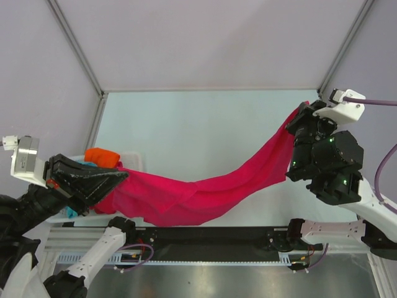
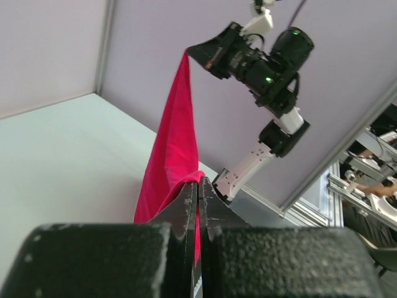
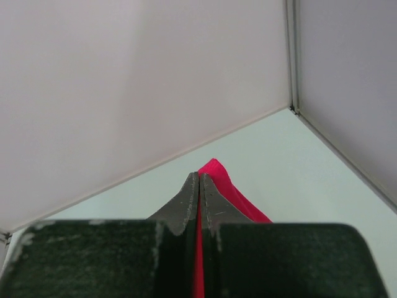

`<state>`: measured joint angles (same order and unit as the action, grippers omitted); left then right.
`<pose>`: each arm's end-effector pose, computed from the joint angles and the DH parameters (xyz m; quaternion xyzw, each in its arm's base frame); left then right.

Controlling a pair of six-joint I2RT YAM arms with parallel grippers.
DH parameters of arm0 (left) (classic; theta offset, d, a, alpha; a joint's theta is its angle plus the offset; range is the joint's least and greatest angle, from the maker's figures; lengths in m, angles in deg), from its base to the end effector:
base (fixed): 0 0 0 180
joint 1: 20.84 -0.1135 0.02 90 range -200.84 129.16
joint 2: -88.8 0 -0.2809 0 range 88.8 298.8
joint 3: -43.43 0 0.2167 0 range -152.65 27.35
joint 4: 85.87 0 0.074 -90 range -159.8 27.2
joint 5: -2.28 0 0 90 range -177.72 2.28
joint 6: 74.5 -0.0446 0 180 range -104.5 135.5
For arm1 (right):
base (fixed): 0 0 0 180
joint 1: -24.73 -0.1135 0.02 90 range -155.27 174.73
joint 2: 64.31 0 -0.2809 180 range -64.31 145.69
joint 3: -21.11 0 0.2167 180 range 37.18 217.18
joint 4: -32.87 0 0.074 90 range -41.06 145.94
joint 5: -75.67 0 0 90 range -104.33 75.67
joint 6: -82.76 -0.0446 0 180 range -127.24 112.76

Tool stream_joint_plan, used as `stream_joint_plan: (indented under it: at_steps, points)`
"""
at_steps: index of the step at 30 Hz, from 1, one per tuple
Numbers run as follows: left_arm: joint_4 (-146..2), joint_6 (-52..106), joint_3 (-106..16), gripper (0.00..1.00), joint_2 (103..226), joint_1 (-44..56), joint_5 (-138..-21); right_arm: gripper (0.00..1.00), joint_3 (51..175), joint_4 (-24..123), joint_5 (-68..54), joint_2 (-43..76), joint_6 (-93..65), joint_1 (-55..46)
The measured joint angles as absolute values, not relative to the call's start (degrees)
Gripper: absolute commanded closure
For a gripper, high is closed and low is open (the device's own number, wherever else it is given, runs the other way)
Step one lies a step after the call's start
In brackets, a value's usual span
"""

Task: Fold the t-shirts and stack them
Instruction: Flatten out the tshirt

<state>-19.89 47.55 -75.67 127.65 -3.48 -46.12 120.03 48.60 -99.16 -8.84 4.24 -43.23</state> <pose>-0.0642 -0.0109 0.5297 0.2047 0.6049 -0.5065 0.5794 0.0739 0.0641 0.5302 0.2001 0.6626 -0.0083 0.7217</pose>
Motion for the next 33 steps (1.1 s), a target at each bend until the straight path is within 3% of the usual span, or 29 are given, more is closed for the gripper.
stream_joint_plan:
  at_steps: [13,17,24,33]
  points:
    - [-11.02,46.50,-69.81,1.00,135.98,-3.32,-68.19,1.00,119.55,46.55,-99.47,-4.74,6.78,-28.52]
    - [-10.18,46.50,-64.00,1.00,142.93,-3.32,-74.73,1.00,120.42,53.56,-97.66,-0.15,0.77,-23.26]
    - [-11.78,46.39,-59.74,1.00,154.01,-4.35,-81.35,1.00,126.00,77.69,-80.59,12.40,-22.16,-3.30]
    - [-18.25,45.84,-61.31,1.00,169.84,-9.49,-84.96,1.00,127.44,81.26,-68.56,32.36,-29.96,4.72]
